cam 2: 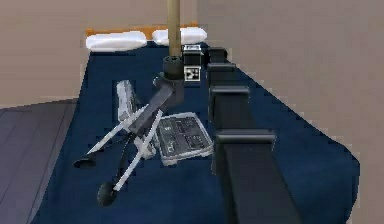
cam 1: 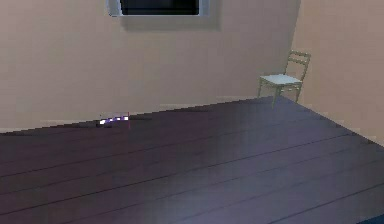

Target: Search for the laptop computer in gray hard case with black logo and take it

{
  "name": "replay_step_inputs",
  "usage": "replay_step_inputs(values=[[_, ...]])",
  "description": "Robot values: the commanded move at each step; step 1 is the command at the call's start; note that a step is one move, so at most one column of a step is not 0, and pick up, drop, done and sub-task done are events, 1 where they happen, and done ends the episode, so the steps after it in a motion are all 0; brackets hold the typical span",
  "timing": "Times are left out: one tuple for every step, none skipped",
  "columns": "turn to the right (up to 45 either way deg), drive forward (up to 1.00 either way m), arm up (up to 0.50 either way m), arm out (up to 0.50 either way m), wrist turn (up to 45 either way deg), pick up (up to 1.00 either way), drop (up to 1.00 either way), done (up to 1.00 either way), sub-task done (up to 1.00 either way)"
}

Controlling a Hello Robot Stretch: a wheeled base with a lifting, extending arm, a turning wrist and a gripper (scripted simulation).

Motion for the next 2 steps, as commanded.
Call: replay_step_inputs(values=[[0.0,0.00,0.00,0.00,45.0,0.00,0.00,0.00,0.00],[0.0,0.00,0.00,0.00,45.0,0.00,0.00,0.00,0.00]])
